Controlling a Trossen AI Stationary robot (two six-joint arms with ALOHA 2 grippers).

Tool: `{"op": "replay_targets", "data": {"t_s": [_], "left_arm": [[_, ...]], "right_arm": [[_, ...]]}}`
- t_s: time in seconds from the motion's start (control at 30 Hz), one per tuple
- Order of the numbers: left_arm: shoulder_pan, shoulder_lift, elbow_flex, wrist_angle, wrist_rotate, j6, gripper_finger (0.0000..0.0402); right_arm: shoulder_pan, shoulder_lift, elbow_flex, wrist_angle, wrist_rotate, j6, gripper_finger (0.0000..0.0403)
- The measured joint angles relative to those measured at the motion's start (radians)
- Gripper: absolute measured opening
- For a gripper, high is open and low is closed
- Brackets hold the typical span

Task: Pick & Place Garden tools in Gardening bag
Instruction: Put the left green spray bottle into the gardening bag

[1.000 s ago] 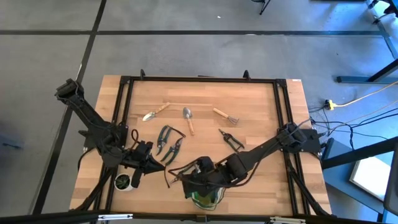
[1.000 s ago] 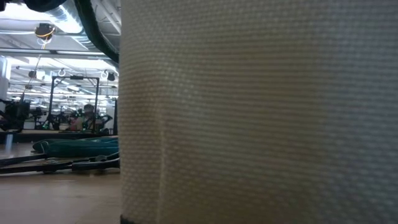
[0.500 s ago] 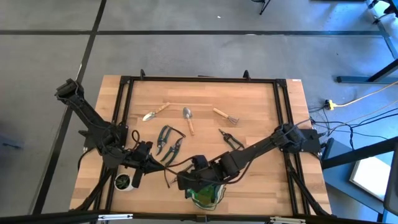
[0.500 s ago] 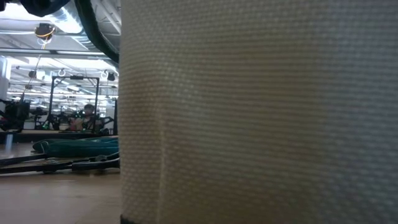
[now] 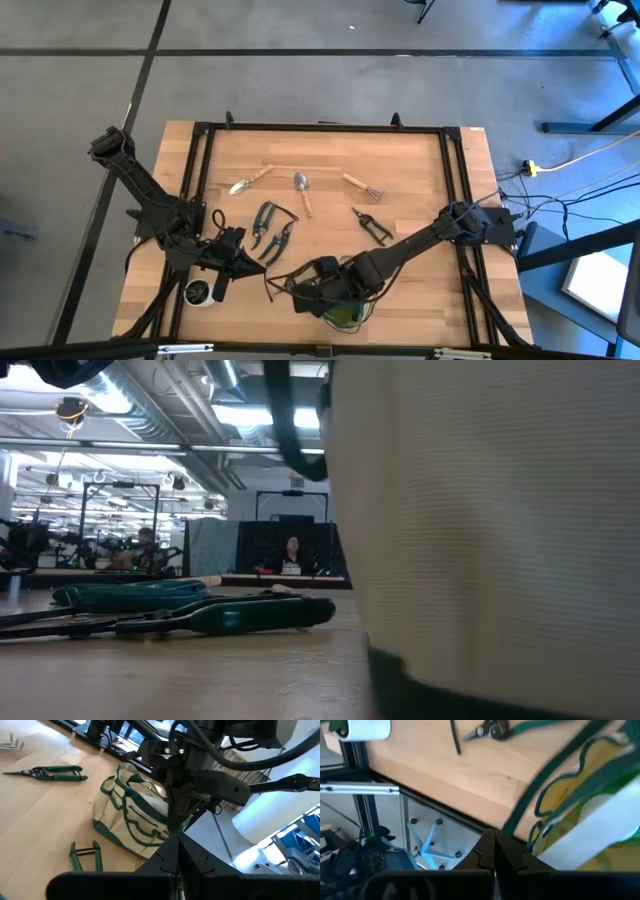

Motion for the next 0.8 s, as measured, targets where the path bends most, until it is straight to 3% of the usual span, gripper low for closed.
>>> {"op": "replay_targets", "data": {"t_s": [0.47,0.8], "left_arm": [[0.000,0.000,0.000,-0.008,0.002,0.000,0.0003],[0.000,0.000,0.000,-0.008,-0.001,0.007,0.0001]], "right_arm": [[0.007,-0.004,0.217,-0.348,0.088,0.004,0.0000],[0.010,0.006,0.204,-0.320,0.052,0.008,0.0000]]}}
